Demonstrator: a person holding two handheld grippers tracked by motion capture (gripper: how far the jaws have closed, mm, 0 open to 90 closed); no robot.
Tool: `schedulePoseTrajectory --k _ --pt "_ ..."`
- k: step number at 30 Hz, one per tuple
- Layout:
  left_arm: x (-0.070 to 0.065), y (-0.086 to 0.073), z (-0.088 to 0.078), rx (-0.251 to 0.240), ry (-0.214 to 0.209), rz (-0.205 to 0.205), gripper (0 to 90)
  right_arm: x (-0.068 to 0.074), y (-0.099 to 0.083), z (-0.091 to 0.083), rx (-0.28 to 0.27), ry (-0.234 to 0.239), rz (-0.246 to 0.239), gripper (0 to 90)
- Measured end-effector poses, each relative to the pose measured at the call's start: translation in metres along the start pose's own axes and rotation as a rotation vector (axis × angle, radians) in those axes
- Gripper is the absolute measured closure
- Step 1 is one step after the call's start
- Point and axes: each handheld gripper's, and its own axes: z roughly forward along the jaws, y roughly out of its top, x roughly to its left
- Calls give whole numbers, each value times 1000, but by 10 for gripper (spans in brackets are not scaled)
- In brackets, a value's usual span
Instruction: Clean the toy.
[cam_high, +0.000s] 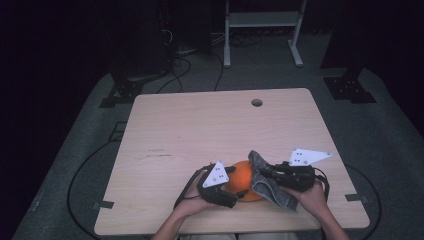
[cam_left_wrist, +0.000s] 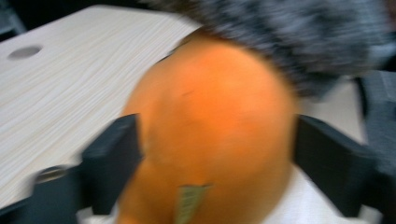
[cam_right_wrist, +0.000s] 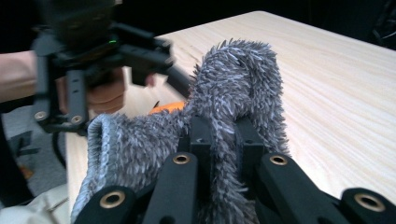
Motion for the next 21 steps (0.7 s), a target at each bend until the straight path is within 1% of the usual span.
schedulePoseTrajectory --k 1,2,3,4,5,6,7,8,9,10,11,12,13,14,15,16,17,18,19,20,21 --pt "2 -1 2 22 -5 -20 77 0 0 0 0 5 -1 807" --pt "4 -3 4 23 -24 -33 91 0 0 -1 3 5 -5 807" --pt "2 -4 4 8 -15 -6 157 0 1 0 1 9 -5 807" --pt "-1 -3 3 -2 5 18 261 2 3 0 -7 12 -5 807" --pt "-2 -2 1 -8 22 32 330 5 5 0 -15 11 -17 807" --pt "-3 1 -1 -16 58 51 363 7 7 0 -26 16 -21 807" --pt "-5 2 -3 -28 118 79 388 10 9 0 -46 22 -22 807" --pt "-6 3 -4 -34 146 88 400 10 12 1 -63 33 -21 807" --pt "-6 4 -5 -27 170 105 401 11 13 3 -68 37 -16 807" --pt "-6 4 -5 -15 176 112 401 10 13 6 -66 33 -15 807" --pt "-6 2 -5 5 172 118 400 9 12 10 -55 23 -10 807" --pt "-6 -1 -4 17 157 120 394 7 9 14 -39 18 -7 807" --pt "-6 -2 -3 17 140 111 379 2 4 18 -17 4 2 807" --pt "-5 -2 -3 22 115 98 361 -1 1 19 -17 2 16 807" --pt "-4 -2 -3 23 94 88 347 -6 -2 18 -14 4 42 807" --pt "-4 -2 -3 23 76 82 336 -10 -5 17 -9 -4 55 807" --pt "-3 -2 -4 26 33 73 321 -13 -6 14 -5 -30 60 807" --pt "-2 -3 -6 23 3 70 313 -16 -8 10 5 -52 66 807" --pt "-2 -3 -8 15 -19 60 314 -18 -10 7 16 -63 72 807" --pt "1 -2 -11 -4 -64 35 314 -19 -11 6 22 -62 79 806" --pt "4 0 -15 -27 -92 2 293 -19 -13 5 25 -65 80 806"
